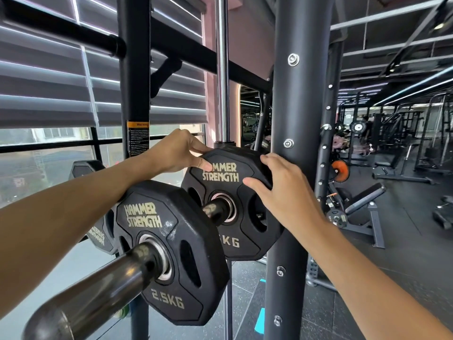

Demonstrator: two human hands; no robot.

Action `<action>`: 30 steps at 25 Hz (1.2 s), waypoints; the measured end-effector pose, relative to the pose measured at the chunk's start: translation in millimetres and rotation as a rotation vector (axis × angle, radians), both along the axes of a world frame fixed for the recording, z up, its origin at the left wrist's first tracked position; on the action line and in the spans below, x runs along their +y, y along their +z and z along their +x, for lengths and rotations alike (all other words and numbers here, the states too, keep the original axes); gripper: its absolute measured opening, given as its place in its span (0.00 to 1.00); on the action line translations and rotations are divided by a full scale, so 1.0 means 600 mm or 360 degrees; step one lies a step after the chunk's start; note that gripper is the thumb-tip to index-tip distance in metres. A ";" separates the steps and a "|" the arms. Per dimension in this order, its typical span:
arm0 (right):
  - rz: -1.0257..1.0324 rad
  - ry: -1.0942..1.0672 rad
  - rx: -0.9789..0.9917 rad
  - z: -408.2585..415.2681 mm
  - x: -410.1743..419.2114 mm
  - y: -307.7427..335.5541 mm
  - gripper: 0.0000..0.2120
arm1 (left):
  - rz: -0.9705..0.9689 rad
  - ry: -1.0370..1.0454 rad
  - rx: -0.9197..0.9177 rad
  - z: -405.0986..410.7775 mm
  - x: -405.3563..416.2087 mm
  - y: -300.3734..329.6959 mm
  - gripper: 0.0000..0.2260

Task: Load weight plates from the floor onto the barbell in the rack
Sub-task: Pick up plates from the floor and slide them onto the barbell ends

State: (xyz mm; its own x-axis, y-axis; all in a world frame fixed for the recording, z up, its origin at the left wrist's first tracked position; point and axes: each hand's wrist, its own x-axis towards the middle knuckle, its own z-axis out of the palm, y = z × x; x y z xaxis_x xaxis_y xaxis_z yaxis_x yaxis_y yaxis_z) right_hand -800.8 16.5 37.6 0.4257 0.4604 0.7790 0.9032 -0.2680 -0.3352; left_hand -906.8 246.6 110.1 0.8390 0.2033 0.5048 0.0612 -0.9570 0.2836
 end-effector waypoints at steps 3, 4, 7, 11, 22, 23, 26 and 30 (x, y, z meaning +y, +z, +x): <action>0.0043 -0.0038 0.0121 -0.003 -0.003 0.011 0.29 | -0.0027 0.0017 0.0019 0.002 0.006 0.000 0.22; 0.0055 -0.0048 0.0157 -0.005 -0.004 0.013 0.28 | -0.0025 0.0009 0.0014 0.003 0.007 0.000 0.23; 0.0141 -0.0048 0.0181 -0.008 -0.009 0.010 0.26 | -0.0039 0.0032 -0.0028 0.004 0.007 -0.002 0.23; 0.0143 -0.0059 0.0226 -0.009 -0.009 0.006 0.27 | -0.0053 0.0004 -0.0083 -0.001 0.001 -0.007 0.23; 0.0179 -0.0086 0.0278 -0.007 -0.007 -0.007 0.31 | -0.0053 0.0014 -0.0032 -0.007 -0.009 0.005 0.23; 0.0173 -0.0088 0.0277 -0.008 -0.007 -0.007 0.31 | -0.0124 0.0047 0.0020 -0.018 -0.010 0.011 0.24; 0.0121 -0.0127 0.0242 -0.019 -0.009 -0.007 0.30 | -0.0406 0.0123 0.0045 -0.092 -0.014 0.020 0.16; 0.0331 0.0076 -0.0063 -0.062 0.003 -0.005 0.22 | -0.0599 -0.0171 0.0107 -0.195 -0.039 -0.003 0.14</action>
